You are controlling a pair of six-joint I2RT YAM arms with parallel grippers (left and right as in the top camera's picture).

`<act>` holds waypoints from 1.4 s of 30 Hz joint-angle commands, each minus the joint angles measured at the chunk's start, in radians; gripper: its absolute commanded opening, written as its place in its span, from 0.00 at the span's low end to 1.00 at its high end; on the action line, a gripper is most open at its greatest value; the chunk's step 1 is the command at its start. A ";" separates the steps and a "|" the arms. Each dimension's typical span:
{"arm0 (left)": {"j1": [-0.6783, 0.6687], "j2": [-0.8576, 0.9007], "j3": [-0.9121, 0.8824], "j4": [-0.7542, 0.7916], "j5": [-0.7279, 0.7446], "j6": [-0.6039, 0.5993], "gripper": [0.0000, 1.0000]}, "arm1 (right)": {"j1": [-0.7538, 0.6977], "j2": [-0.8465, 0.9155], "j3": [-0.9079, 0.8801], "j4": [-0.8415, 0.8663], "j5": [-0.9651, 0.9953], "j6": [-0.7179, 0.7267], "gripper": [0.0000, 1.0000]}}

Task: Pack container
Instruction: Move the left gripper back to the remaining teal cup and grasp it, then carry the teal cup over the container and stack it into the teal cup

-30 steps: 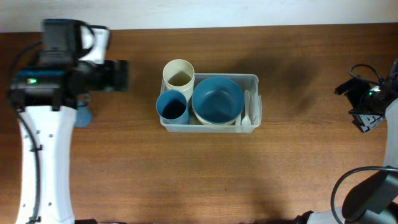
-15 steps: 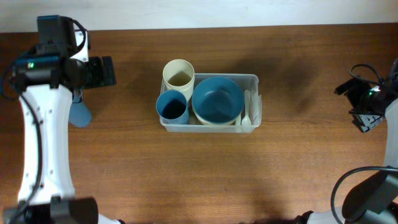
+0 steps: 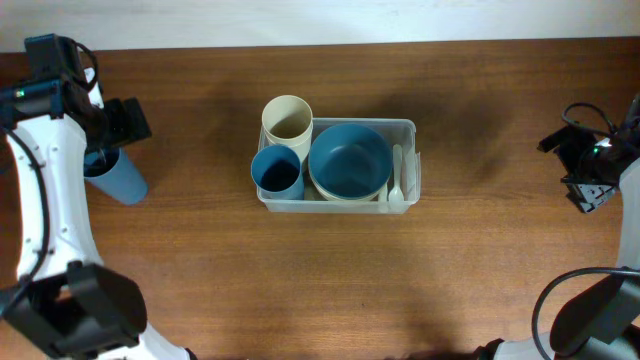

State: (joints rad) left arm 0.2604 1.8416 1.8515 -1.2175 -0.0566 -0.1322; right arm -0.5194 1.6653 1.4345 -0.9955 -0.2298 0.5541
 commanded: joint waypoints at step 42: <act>-0.113 0.093 0.448 -0.436 0.395 0.307 0.01 | -0.004 -0.024 0.015 0.000 -0.002 0.008 0.99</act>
State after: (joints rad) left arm 0.1902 2.0171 2.2421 -1.6287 0.3298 0.0799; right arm -0.5194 1.6653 1.4345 -0.9955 -0.2298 0.5533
